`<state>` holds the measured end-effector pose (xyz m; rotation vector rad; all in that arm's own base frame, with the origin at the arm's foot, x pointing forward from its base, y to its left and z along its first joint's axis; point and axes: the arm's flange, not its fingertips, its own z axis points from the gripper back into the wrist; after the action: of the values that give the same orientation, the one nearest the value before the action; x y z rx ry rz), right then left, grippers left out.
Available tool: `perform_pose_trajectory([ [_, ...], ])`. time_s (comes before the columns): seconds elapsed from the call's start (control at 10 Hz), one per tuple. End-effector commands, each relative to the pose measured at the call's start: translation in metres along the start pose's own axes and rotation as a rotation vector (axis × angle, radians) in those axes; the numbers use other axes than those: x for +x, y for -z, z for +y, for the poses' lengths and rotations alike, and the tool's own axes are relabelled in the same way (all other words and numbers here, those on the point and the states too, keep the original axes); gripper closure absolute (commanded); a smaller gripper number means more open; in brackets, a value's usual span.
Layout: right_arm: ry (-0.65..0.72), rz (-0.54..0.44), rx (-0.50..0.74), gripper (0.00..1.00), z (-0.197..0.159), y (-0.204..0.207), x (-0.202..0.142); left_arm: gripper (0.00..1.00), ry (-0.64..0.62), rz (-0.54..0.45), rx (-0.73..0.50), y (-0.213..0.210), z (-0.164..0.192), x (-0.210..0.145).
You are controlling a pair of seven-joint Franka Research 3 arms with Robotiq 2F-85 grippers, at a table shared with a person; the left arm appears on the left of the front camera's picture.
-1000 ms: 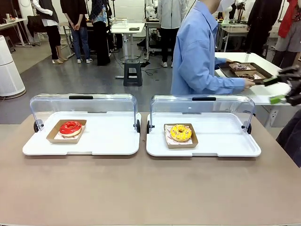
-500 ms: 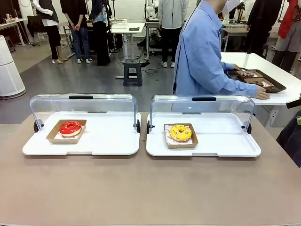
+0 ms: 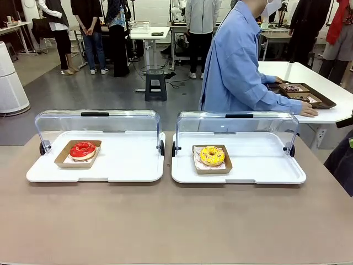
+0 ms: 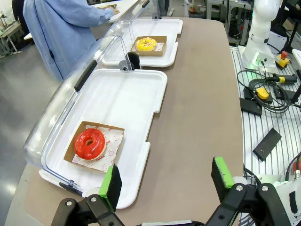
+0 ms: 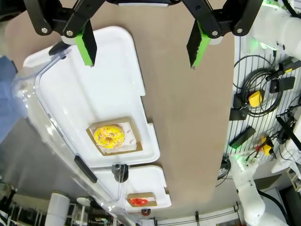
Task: Provide the desired donut to the person.
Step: Place the picked Paper togo box onto the Handle tray extended by the person.
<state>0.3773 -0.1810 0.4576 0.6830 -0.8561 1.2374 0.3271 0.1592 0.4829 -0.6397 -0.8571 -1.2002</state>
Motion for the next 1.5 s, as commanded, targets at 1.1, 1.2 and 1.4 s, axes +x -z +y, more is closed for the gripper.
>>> perform_pose_trajectory([
  [1.1, -0.077, -0.02, -0.012, 0.0, 0.0018, -0.0017, 0.011, 0.0, -0.012, -0.006, 0.01, -0.0007, -0.0002, 0.0011],
  [1.2, -0.077, -0.02, -0.012, 0.0, 0.0018, -0.0017, 0.011, 0.0, -0.012, -0.006, 0.01, -0.0007, -0.0002, 0.0011],
  [1.4, -0.077, -0.02, -0.012, 0.0, 0.0018, -0.0017, 0.011, 0.0, -0.012, -0.006, 0.01, -0.0007, -0.0002, 0.0011],
])
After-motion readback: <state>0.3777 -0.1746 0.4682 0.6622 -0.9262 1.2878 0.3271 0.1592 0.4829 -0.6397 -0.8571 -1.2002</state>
